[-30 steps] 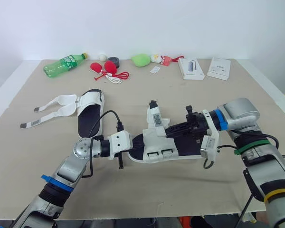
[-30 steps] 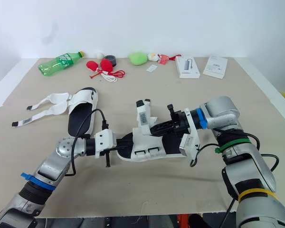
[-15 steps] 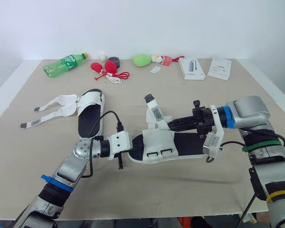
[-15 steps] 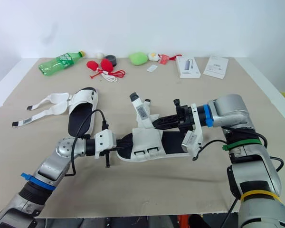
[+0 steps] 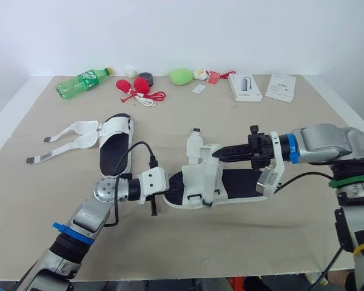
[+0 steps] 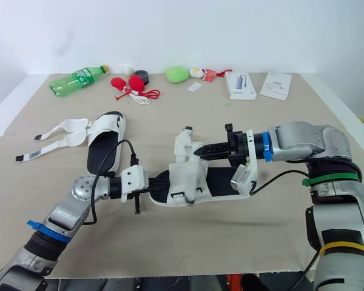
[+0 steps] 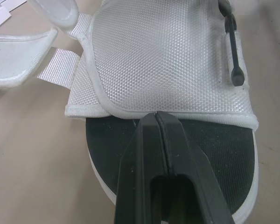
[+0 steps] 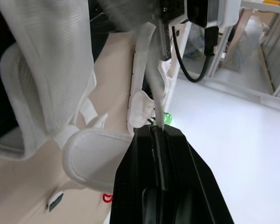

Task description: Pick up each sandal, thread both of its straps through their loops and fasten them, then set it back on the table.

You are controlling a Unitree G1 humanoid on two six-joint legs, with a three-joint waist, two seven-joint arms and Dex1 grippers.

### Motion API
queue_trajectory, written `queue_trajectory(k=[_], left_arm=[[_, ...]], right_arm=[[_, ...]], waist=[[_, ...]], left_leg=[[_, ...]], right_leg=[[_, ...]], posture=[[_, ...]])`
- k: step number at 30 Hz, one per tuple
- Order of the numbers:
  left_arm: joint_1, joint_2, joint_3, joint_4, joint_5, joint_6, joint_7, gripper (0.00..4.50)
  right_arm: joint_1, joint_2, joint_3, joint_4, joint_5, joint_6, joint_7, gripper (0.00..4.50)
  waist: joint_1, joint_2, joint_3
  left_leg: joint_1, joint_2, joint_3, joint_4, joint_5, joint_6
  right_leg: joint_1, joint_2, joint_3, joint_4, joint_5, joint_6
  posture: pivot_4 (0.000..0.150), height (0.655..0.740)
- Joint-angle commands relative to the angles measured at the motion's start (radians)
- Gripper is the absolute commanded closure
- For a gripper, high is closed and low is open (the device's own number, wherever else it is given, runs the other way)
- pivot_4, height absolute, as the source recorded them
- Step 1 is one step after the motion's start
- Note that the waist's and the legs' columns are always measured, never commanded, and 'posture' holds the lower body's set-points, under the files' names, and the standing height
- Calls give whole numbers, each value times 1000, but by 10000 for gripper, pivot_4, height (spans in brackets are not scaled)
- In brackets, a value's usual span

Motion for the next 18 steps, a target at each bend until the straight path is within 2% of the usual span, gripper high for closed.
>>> queue_trajectory(k=[1, 3, 8, 10, 11, 12, 14, 16, 18], left_arm=[[-3, 9, 3, 0, 6, 3, -4, 45000], [0, 11, 3, -1, 6, 2, -5, 45000], [0, 14, 5, 2, 4, 0, -8, 45000], [-6, 13, 7, 9, 1, 0, -8, 45000], [-11, 11, 9, 13, -1, 0, -7, 45000], [-15, 11, 10, 17, -2, 0, -7, 45000], [-21, 9, 14, 21, -8, 2, -8, 45000], [-25, 7, 16, 26, -11, 2, -9, 45000], [-31, 6, 16, 30, -12, 1, -11, 45000]], right_arm=[[-65, -62, 149, 34, -37, -1, -189, 39684], [-102, -91, 285, 83, 29, -1, -223, 35094], [-221, -121, 634, 255, 303, -1, -190, 12445], [-259, -133, 772, 329, 443, -1, -143, 7969], [-215, -149, 780, 268, 694, 117, 30, 4946], [-157, -154, 740, 190, 959, 309, 281, 301], [-68, -142, 594, 59, 1347, 685, 677, 301], [-35, -132, 469, -4, 1493, 1022, 844, 301], [-5, -148, 390, -82, 1574, 1325, 916, 301]], waist=[[-1, 0, 0], [-1, 0, 0], [-10, 0, 0], [-13, 0, 0], [-12, 0, 0], [-12, -1, 0], [-13, -1, 0], [-14, 2, 1], [-14, 4, 1]], left_leg=[[0, 0, 0, 0, 0, 0], [0, -1, 1, 0, 0, 0], [1, -1, 2, 0, 0, 0], [0, -1, 2, 0, 0, 1], [0, -1, 2, 0, 0, 1], [0, -1, 1, 0, 0, 1], [1, -1, -1, 0, -1, 3], [3, -1, -2, 2, -1, 3], [3, -1, -3, 3, 0, 4]], right_leg=[[0, -1, 0, 0, 0, 0], [0, -1, 1, 0, 0, 0], [0, -1, 3, 0, 0, 0], [0, -1, 2, 0, 0, 0], [0, -1, 3, 0, 0, 0], [1, -1, 2, 0, 0, 0], [5, -1, 2, 0, 0, 0], [8, -1, 1, 1, 3, -3], [9, -1, 0, 1, 3, -2]], posture=[[1500, 7400], [1500, 7400], [1500, 7400], [1500, 7400], [1500, 7400], [1500, 7400], [1500, 7400], [1500, 7400], [1500, 7400]])
